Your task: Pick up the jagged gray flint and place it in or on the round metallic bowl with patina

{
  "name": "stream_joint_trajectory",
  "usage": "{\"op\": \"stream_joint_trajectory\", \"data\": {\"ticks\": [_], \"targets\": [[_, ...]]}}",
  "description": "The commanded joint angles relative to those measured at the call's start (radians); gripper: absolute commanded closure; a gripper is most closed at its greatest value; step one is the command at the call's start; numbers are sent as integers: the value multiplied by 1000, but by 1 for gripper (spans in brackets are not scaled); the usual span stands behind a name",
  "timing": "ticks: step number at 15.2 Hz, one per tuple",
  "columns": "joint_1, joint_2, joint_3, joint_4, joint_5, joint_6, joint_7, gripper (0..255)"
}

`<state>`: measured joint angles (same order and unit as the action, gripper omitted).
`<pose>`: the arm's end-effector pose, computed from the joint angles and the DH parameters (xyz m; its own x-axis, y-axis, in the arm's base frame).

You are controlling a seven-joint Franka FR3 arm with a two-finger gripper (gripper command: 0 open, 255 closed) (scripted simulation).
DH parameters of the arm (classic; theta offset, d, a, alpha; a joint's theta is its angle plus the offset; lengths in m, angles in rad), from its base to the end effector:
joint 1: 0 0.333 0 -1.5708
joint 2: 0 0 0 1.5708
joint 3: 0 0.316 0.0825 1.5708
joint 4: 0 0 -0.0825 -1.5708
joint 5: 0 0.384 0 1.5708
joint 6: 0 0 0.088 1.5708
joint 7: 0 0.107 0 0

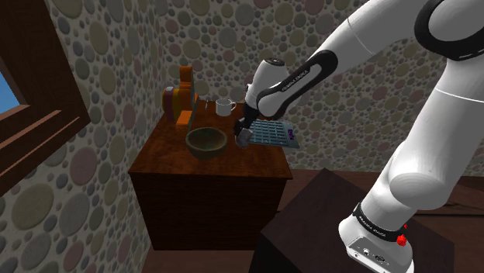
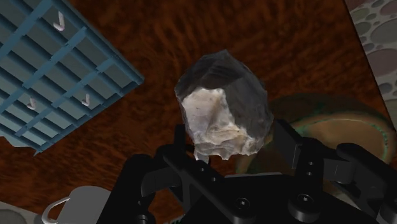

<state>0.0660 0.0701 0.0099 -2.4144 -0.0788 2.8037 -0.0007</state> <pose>0.5195 0.0433 0.3147 0.9387 0.1463 0.3120 0.1384 -0.9892 0.0476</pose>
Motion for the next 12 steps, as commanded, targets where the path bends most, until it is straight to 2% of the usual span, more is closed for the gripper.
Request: {"op": "stream_joint_trajectory", "data": {"ticks": [1, 12], "targets": [[0, -20, 1, 7, 5, -27, -4, 255], [1, -127, 3, 52, 26, -179, -23, 255]]}}
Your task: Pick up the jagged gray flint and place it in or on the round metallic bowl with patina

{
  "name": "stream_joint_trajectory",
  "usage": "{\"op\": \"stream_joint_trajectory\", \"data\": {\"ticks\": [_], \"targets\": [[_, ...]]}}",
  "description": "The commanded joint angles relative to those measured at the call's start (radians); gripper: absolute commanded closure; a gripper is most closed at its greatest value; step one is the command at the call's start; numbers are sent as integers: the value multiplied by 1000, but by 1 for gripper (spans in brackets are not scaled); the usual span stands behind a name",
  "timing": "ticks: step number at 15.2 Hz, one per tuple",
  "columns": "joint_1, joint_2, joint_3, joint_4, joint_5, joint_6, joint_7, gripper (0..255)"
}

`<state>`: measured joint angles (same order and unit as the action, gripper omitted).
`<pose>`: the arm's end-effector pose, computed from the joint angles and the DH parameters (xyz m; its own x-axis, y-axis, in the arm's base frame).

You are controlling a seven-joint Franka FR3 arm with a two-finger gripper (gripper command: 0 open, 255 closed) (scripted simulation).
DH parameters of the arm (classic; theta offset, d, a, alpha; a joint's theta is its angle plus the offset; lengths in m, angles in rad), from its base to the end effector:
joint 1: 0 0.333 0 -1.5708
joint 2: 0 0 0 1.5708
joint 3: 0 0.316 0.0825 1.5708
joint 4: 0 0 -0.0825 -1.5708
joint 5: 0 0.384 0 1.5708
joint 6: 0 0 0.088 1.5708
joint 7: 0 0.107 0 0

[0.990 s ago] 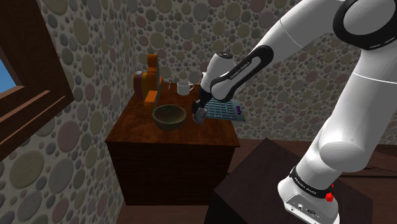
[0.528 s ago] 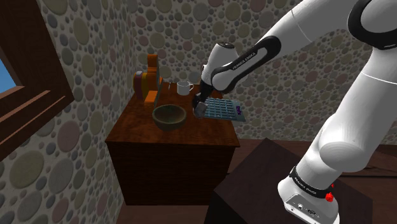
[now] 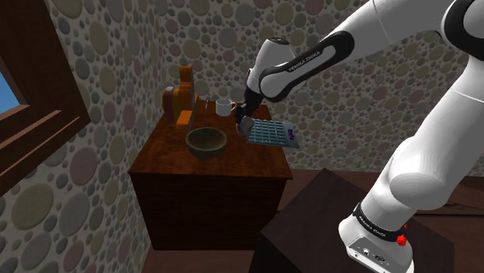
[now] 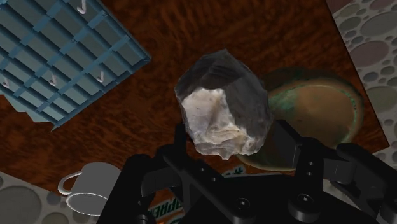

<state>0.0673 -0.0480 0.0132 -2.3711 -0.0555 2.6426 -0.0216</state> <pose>0.5193 0.0434 0.3765 0.9387 0.1464 0.3121 0.1384 -0.9892 0.0479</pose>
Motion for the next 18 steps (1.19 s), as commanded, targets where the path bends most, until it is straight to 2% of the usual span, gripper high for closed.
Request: {"op": "stream_joint_trajectory", "data": {"ticks": [1, 8, 18], "targets": [[0, -17, 0, 14, 4, -31, -3, 255], [2, -64, 0, 53, 10, -117, -10, 255], [80, 194, 81, 431, -77, -250, 197, 255]]}}
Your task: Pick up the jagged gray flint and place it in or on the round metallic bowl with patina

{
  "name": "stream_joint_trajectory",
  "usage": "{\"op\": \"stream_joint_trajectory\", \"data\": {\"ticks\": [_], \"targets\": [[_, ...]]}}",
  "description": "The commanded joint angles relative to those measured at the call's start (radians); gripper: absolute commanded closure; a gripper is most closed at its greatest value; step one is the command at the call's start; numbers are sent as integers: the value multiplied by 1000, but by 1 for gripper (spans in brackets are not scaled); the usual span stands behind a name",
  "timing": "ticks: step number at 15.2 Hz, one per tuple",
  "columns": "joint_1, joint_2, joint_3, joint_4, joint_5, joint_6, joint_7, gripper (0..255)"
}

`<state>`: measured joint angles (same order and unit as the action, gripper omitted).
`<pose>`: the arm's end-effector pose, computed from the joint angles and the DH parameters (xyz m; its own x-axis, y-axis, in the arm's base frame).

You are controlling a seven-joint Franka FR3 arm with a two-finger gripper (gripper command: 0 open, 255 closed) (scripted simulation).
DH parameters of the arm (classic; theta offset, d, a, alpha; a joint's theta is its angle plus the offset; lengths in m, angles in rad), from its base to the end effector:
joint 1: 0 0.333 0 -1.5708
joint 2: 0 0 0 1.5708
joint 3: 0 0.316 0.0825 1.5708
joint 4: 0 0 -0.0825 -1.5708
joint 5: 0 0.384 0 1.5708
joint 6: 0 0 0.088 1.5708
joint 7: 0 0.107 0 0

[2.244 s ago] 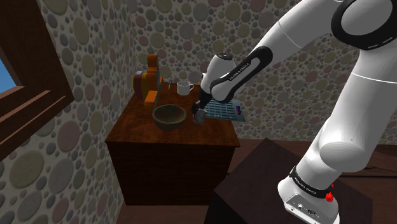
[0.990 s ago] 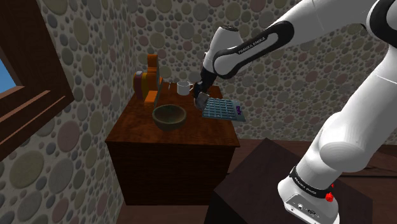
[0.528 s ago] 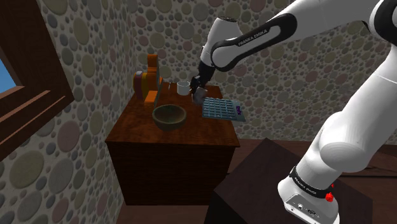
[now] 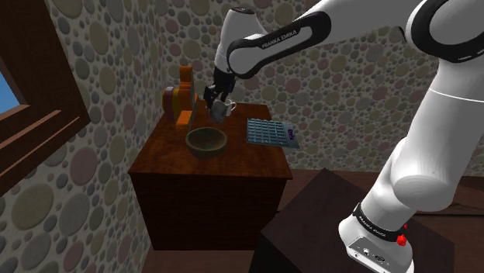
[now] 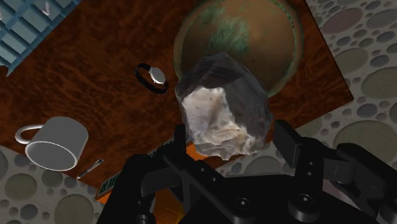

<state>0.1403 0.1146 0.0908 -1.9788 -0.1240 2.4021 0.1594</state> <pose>0.5927 0.1370 0.4424 0.9386 0.1478 0.3119 0.1398 -0.9890 0.0480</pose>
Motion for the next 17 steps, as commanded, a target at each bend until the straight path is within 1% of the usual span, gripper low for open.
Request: {"op": "stream_joint_trajectory", "data": {"ticks": [1, 3, 17], "targets": [[17, 60, 9, 84, -17, -27, 33, 255], [39, 125, 17, 186, -35, -67, 67, 255], [46, 201, 3, 97, -69, 95, 102, 255]]}}
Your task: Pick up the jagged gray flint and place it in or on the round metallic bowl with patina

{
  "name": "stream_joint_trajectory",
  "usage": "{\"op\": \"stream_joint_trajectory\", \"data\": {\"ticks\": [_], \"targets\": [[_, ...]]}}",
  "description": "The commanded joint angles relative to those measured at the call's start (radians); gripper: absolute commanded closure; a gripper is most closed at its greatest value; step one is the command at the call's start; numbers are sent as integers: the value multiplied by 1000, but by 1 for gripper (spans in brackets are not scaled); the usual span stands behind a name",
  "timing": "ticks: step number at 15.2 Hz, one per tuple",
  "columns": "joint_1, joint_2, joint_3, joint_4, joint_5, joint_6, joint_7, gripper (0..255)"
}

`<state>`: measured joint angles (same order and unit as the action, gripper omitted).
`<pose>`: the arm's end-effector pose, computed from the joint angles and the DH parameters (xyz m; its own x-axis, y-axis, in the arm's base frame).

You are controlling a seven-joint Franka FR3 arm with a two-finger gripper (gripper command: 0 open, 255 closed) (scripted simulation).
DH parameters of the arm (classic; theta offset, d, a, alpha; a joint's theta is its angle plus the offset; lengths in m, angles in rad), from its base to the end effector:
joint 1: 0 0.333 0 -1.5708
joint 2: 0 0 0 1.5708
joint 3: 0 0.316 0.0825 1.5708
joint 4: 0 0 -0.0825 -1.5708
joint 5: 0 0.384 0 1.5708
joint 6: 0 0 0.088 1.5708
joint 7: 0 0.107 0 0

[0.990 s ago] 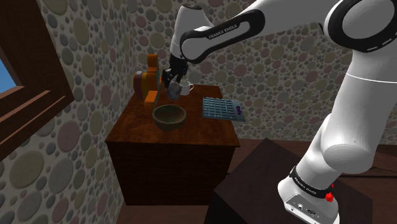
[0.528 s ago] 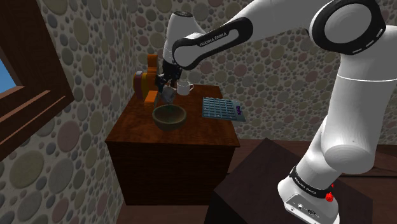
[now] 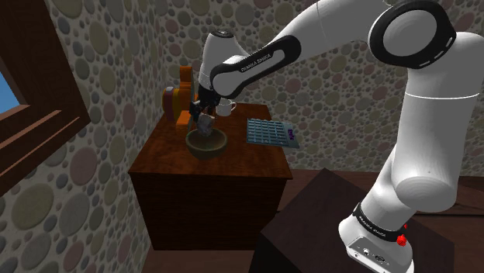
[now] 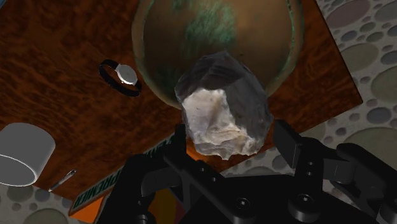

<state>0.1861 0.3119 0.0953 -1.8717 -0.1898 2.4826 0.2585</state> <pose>0.6279 0.1778 0.3795 0.9391 0.1463 0.3110 0.1382 -0.9892 0.0478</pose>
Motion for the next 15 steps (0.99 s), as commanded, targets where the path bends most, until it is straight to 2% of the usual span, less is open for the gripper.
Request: {"op": "stream_joint_trajectory", "data": {"ticks": [1, 4, 12, 13, 15], "targets": [[1, 11, -3, -15, -6, 26, 6, 255], [4, 34, -7, -29, -16, 63, 16, 255], [4, 34, -7, -29, -16, 63, 16, 255], [4, 34, -7, -29, -16, 63, 16, 0], [4, 34, -7, -29, -16, 63, 16, 0]]}}
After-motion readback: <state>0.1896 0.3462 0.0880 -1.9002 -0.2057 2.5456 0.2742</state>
